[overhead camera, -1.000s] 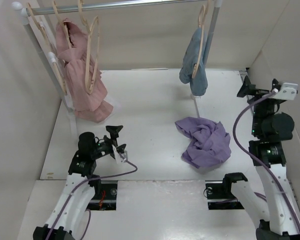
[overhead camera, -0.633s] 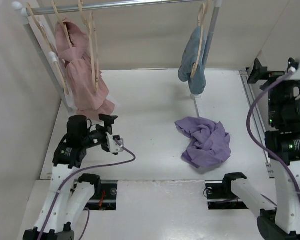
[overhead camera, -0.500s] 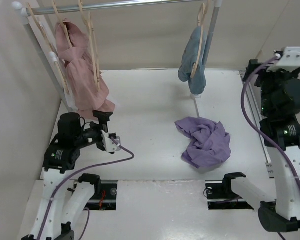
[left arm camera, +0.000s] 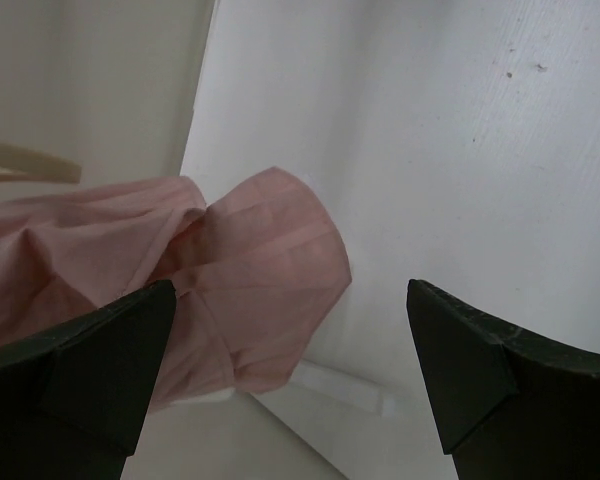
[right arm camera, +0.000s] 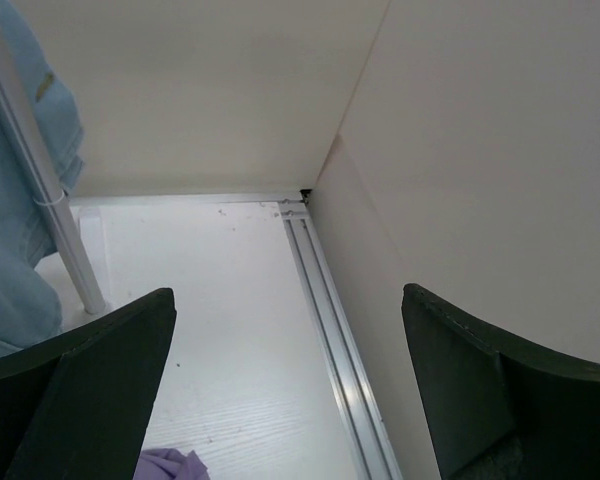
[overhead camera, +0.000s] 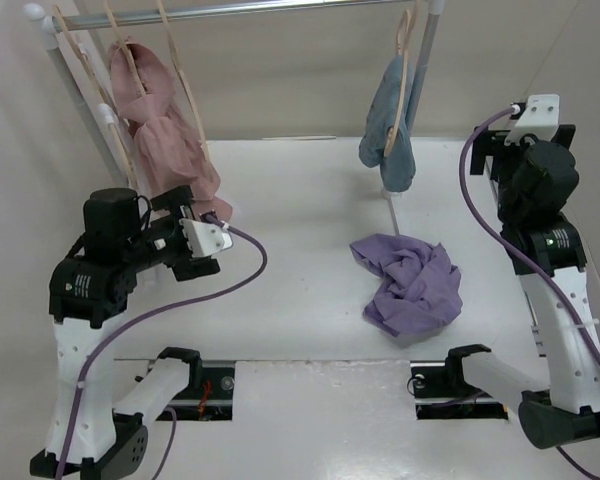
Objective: Place the t-shirt on the hanger
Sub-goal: Grab the tshirt from the pile
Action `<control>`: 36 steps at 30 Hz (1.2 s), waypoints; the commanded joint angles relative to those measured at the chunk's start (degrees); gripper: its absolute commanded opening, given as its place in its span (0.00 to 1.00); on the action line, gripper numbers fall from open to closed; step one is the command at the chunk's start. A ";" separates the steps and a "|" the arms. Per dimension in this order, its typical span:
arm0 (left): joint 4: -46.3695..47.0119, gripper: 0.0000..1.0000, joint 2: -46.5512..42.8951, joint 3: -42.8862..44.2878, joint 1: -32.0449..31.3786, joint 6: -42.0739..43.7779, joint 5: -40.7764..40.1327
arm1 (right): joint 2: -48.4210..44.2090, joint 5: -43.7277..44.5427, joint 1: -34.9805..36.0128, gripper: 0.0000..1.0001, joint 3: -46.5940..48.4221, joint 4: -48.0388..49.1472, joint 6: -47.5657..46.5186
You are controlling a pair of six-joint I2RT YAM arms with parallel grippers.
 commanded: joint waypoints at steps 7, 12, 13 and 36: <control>1.80 1.00 -3.67 6.02 -0.32 -12.77 0.20 | 2.86 -6.84 -3.60 0.99 -3.80 -2.93 13.18; 7.26 1.00 -6.47 0.93 -0.32 -18.95 4.23 | 5.76 -11.77 -8.00 0.85 -9.33 -11.27 24.28; 7.27 1.00 -7.18 -0.47 -0.32 -18.95 5.12 | 6.37 -12.47 -8.00 0.85 -10.74 -12.07 25.60; 10.08 1.00 -11.41 -18.85 -0.85 -18.42 3.98 | 14.99 -34.72 6.12 0.00 -34.14 -8.92 42.39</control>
